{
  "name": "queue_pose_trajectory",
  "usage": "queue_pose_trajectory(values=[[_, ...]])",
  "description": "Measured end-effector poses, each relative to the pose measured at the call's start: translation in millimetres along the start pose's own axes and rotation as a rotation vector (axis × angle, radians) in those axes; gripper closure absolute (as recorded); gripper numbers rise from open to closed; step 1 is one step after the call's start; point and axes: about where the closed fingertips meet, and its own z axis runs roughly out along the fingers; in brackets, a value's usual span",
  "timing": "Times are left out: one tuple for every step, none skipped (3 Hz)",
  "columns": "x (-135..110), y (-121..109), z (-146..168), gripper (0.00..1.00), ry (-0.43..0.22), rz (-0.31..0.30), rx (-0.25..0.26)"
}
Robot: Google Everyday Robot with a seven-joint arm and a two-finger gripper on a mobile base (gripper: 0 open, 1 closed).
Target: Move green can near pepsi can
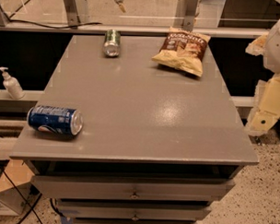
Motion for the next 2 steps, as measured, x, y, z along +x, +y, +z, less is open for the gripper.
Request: queue_pose_trajectory(values=[[-0.1, 0.0, 0.0, 0.0, 0.0, 0.0, 0.0], [-18.6, -10.0, 2.3, 0.0, -0.092, -0.021, 0.018]])
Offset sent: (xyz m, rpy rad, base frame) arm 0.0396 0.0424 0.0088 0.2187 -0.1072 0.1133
